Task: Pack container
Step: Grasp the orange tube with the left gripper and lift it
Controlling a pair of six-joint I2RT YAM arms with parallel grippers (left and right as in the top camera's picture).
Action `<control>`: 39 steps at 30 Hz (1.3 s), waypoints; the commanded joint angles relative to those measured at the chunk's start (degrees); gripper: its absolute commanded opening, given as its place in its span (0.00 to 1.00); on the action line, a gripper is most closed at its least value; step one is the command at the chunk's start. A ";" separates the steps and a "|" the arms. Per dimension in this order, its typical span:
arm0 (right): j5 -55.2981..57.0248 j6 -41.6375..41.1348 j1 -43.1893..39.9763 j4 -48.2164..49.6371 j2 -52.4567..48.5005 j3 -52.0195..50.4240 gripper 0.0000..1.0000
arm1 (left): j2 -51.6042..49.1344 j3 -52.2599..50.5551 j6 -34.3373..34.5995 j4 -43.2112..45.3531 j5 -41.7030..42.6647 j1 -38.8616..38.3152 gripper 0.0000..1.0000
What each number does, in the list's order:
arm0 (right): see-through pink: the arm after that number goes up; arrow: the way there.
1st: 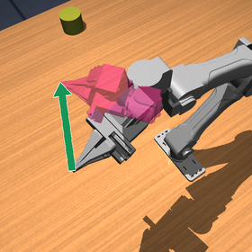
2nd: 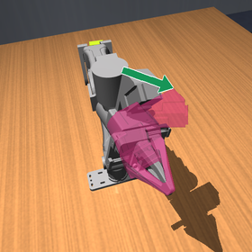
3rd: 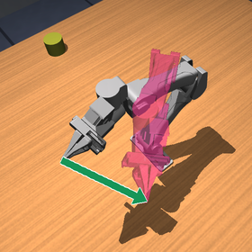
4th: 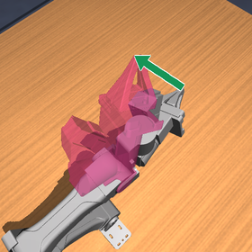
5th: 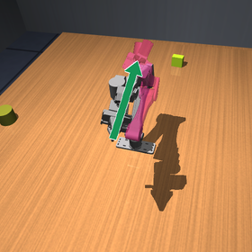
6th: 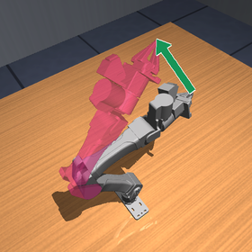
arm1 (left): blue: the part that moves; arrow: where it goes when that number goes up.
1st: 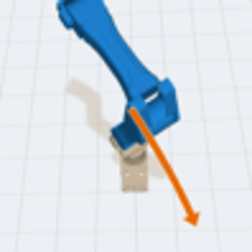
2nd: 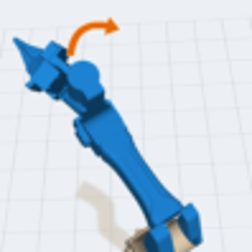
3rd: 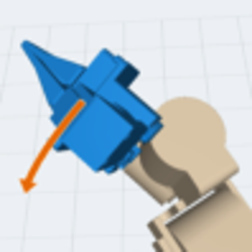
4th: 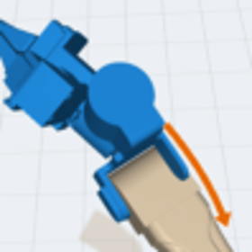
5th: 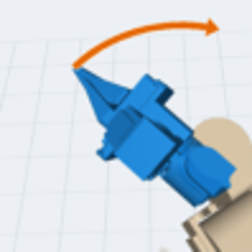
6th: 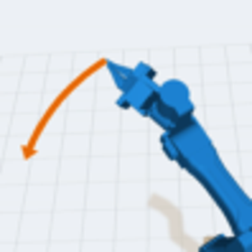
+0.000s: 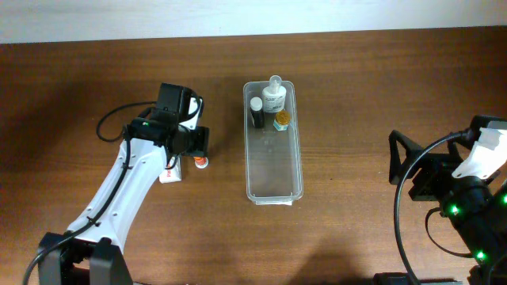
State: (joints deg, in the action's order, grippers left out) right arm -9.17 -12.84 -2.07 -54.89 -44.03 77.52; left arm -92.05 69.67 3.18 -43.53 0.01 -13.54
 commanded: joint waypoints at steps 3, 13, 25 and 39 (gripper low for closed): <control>-0.52 0.59 -0.31 0.20 0.00 0.39 0.99 | -0.31 1.09 0.68 -0.37 1.38 -0.09 0.31; -0.52 0.59 -0.31 0.20 0.00 0.39 0.98 | -0.31 1.09 0.68 -1.86 2.78 -0.09 0.26; -0.52 0.57 -0.31 0.20 0.00 0.39 0.98 | -0.31 1.09 0.66 -1.46 2.56 -0.09 0.47; -0.52 0.57 -0.31 0.20 0.00 0.39 0.99 | -0.31 1.09 0.66 -3.87 2.56 -0.09 0.33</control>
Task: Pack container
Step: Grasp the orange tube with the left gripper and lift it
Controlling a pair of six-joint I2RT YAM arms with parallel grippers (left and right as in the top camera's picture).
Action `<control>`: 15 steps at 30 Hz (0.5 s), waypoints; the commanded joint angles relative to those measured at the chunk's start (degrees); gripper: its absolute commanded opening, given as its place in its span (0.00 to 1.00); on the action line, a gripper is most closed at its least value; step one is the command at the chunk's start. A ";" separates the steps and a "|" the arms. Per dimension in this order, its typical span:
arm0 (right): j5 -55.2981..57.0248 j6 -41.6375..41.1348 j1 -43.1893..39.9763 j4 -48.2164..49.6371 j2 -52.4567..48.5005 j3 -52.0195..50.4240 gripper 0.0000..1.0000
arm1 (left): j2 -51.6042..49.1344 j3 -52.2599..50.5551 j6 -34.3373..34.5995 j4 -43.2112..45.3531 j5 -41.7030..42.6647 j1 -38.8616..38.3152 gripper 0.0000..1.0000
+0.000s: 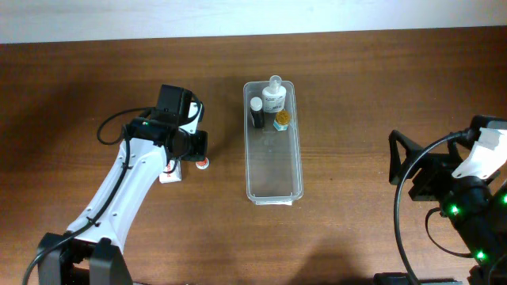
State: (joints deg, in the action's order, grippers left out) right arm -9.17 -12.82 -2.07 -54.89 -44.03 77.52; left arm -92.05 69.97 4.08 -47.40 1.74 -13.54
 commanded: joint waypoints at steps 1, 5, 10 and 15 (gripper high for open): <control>-0.52 0.55 -0.31 0.20 0.00 0.39 0.99 | -0.31 0.79 -0.26 0.22 0.83 -0.09 0.33; -0.52 0.55 -0.31 0.20 0.00 0.39 0.99 | -0.31 0.79 -0.26 0.94 0.85 -0.09 0.27; -0.52 0.57 -0.31 0.20 0.00 0.39 0.98 | -0.09 2.12 -0.26 1.01 0.85 -0.09 0.24; -0.52 0.57 -0.31 0.20 0.00 0.39 0.98 | 0.09 8.83 -0.28 -1.79 0.85 -0.72 0.23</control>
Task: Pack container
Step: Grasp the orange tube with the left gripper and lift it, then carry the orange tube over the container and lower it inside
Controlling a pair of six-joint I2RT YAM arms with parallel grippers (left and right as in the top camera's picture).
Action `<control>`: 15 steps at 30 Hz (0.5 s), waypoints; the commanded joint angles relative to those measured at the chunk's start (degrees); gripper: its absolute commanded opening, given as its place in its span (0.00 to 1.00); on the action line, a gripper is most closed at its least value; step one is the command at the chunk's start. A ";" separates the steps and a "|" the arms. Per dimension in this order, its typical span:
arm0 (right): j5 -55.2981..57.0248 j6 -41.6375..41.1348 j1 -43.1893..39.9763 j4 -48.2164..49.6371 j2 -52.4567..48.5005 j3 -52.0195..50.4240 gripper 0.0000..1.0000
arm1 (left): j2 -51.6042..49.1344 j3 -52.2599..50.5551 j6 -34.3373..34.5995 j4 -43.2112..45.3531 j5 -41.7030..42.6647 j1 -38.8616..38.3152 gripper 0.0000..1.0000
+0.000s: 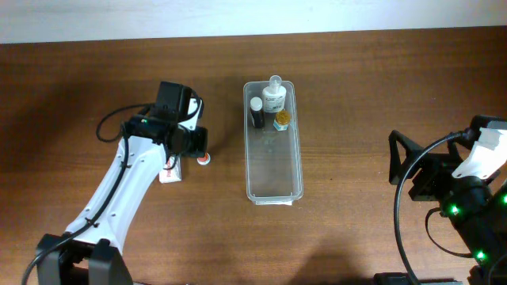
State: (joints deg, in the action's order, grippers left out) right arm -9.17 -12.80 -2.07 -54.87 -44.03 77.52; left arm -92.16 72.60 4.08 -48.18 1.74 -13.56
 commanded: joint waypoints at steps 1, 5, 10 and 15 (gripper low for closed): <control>-0.52 0.52 -0.31 0.17 0.00 0.39 0.98 | 0.20 7.85 -0.28 -1.68 0.85 -1.07 0.24; -0.52 0.52 -0.31 0.17 0.00 0.39 0.98 | 0.20 15.21 -0.31 -4.28 0.85 -3.87 0.24; -0.52 0.52 -0.31 0.17 0.00 0.39 0.99 | 0.20 23.04 -0.55 -5.46 0.83 -10.38 0.24; -0.52 0.52 -0.31 0.17 0.00 0.39 0.99 | 0.15 25.11 -0.50 -3.89 -1.99 -17.79 0.24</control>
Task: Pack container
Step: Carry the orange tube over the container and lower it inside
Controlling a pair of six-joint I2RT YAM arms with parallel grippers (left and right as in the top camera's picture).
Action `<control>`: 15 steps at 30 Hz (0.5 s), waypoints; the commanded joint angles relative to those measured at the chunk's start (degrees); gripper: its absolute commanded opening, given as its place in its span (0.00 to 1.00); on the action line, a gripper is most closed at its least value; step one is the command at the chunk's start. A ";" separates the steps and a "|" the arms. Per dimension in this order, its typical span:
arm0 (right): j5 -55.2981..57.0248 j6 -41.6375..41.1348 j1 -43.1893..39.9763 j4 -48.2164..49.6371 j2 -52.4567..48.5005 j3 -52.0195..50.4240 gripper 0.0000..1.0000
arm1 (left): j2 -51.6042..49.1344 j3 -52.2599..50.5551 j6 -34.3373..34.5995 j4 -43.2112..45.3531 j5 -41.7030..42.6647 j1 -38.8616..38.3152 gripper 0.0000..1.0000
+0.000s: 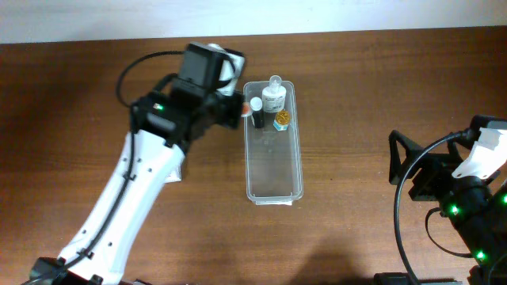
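A clear rectangular container (275, 170) lies in the middle of the table. At its far end stand a white pump bottle (274, 97), a dark bottle (257, 112) and a small yellow item (282, 119). My left gripper (242, 108) is raised at the container's far left rim. It is shut on a small white item with a red end (248, 106), of which only a bit shows past the fingers. My right gripper (394, 158) rests far right, open and holding nothing.
The near two thirds of the container hold nothing. The left arm (150, 170) runs diagonally over the table's left half and hides what lies beneath it. Cables loop around both arms.
My left gripper was down at the table left of the container, at the small red-ended item. It is now raised at the container's far left rim with that item in it. The right arm has not moved.
My left gripper stayed low at the small red-ended item beside a white packet, left of the container, shifting only slightly across the three earlier moments. Now the item is off the table, held at the container's far left rim.
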State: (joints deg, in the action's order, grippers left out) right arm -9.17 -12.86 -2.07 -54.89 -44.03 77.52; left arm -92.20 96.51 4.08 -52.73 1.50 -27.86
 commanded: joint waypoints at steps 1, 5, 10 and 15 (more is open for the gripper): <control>-0.52 0.59 -0.31 0.20 0.00 0.39 0.99 | -0.09 1.18 -0.50 0.90 -2.45 -4.55 0.25; -0.52 0.61 -0.31 0.20 0.00 0.39 0.99 | -2.27 1.18 -0.52 1.99 -3.04 -8.02 0.25; -0.52 0.59 -0.31 0.20 0.00 0.39 0.99 | -7.76 1.18 -0.83 2.32 -3.02 -8.90 0.25; -0.52 0.61 -0.31 0.20 0.00 0.39 0.98 | -11.91 1.18 -5.27 3.48 -3.04 -8.90 0.25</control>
State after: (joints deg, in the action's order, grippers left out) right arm -9.17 -12.82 -2.07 -54.89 -44.03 77.52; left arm -102.65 96.82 2.81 -50.52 -0.78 -36.73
